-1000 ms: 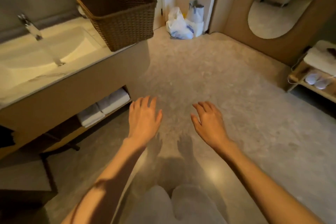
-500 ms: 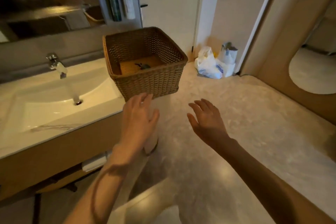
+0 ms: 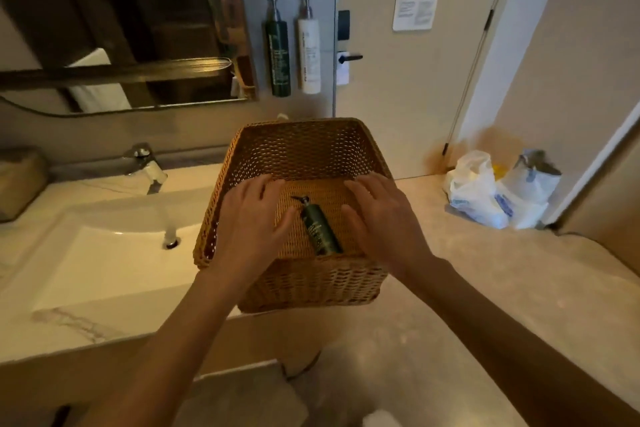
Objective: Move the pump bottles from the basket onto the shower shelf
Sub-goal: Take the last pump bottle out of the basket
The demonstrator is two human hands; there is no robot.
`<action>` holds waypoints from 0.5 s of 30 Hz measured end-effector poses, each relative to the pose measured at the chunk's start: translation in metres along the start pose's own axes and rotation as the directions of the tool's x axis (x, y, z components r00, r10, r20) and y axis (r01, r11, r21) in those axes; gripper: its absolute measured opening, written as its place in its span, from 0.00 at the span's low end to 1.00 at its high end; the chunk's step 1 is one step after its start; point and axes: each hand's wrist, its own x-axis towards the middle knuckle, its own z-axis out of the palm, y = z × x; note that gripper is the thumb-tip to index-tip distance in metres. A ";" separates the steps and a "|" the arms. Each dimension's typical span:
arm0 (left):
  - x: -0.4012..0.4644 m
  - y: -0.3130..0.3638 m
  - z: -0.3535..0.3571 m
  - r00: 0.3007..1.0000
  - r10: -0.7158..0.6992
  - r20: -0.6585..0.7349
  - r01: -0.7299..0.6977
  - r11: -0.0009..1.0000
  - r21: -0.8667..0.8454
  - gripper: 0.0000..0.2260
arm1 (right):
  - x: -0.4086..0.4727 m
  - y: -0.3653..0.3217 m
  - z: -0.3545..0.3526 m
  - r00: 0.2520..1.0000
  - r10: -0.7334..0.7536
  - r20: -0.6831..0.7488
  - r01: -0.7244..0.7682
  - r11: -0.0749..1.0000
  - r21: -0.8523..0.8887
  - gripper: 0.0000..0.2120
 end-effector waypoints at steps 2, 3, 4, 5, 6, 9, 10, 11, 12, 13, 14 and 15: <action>0.022 0.001 0.014 0.997 -0.074 0.018 0.073 0.997 0.023 0.23 | 0.031 0.017 0.009 0.997 -0.058 0.054 0.058 0.998 -0.002 0.21; 0.031 0.000 0.021 0.994 -0.109 0.030 0.108 0.993 0.041 0.23 | 0.046 0.024 0.014 0.993 -0.086 0.083 0.087 0.996 0.002 0.22; 0.039 0.000 0.027 0.989 -0.142 0.046 0.139 0.988 0.065 0.23 | 0.058 0.029 0.020 0.987 -0.118 0.112 0.117 0.993 0.008 0.22; 0.044 -0.002 0.033 0.983 -0.175 0.059 0.169 0.981 0.092 0.23 | 0.070 0.034 0.027 0.978 -0.153 0.141 0.152 0.988 0.018 0.22; 0.050 -0.004 0.039 0.975 -0.212 0.069 0.203 0.972 0.115 0.23 | 0.082 0.038 0.035 0.967 -0.190 0.171 0.188 0.982 0.026 0.22; 0.060 -0.015 0.054 0.948 -0.304 0.098 0.286 0.945 0.161 0.23 | 0.114 0.044 0.063 0.927 -0.245 0.284 0.248 0.968 0.028 0.23; 0.062 -0.019 0.058 0.939 -0.328 0.105 0.307 0.935 0.177 0.23 | 0.122 0.044 0.074 0.912 -0.241 0.333 0.247 0.969 0.023 0.23; 0.062 -0.022 0.063 0.929 -0.352 0.113 0.327 0.925 0.194 0.23 | 0.128 0.043 0.085 0.893 -0.223 0.391 0.237 0.972 0.015 0.23; 0.063 -0.025 0.067 0.919 -0.376 0.120 0.348 0.915 0.207 0.23 | 0.133 0.041 0.098 0.870 -0.200 0.450 0.222 0.975 0.004 0.24; 0.064 -0.028 0.070 0.909 -0.396 0.127 0.365 0.906 0.215 0.22 | 0.137 0.039 0.110 0.845 -0.171 0.506 0.204 0.979 -0.010 0.25; 0.065 -0.031 0.074 0.901 -0.412 0.138 0.377 0.899 0.222 0.22 | 0.141 0.037 0.122 0.820 -0.136 0.556 0.182 0.983 -0.028 0.27; 0.065 -0.035 0.076 0.893 -0.423 0.155 0.384 0.895 0.228 0.22 | 0.143 0.035 0.133 0.794 -0.090 0.602 0.151 0.987 -0.052 0.28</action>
